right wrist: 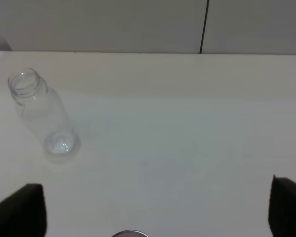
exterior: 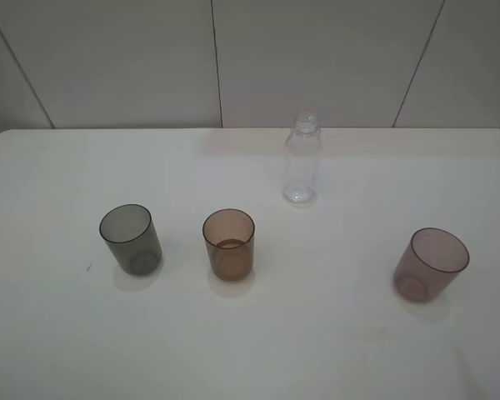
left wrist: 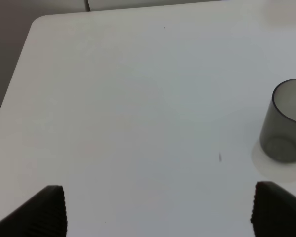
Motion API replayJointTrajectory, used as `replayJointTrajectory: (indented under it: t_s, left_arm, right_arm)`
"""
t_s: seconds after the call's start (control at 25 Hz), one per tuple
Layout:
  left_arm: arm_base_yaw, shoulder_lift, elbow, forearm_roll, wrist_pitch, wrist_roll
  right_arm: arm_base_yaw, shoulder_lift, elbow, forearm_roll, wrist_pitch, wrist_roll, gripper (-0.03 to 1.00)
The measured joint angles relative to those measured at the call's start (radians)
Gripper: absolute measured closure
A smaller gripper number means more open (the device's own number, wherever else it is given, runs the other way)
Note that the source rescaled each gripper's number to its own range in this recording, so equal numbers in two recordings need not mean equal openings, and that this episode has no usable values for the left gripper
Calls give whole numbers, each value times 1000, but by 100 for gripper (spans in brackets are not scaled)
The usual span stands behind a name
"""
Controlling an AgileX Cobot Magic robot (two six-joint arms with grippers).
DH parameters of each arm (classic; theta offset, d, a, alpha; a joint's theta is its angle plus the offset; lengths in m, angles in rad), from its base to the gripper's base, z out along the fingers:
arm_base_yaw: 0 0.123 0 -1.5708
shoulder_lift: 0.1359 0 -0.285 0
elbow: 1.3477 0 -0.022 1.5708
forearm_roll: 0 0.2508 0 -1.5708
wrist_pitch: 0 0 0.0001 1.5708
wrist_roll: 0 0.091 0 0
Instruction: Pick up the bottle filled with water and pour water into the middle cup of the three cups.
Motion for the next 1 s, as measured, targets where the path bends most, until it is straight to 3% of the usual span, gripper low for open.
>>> replayJointTrajectory:
  t_s: [0.32,0.68,1.0]
  left_arm:
    - [0,0,0,0,0,0]
    - [0,0,0,0,0,0]
    - [0,0,0,0,0,0]
  right_arm:
    - [0,-294,2,-1,211,0,-3]
    - [0,-560,203,6,195,-23,-3]
    - [0,-630,290,55,170,-23,-3]
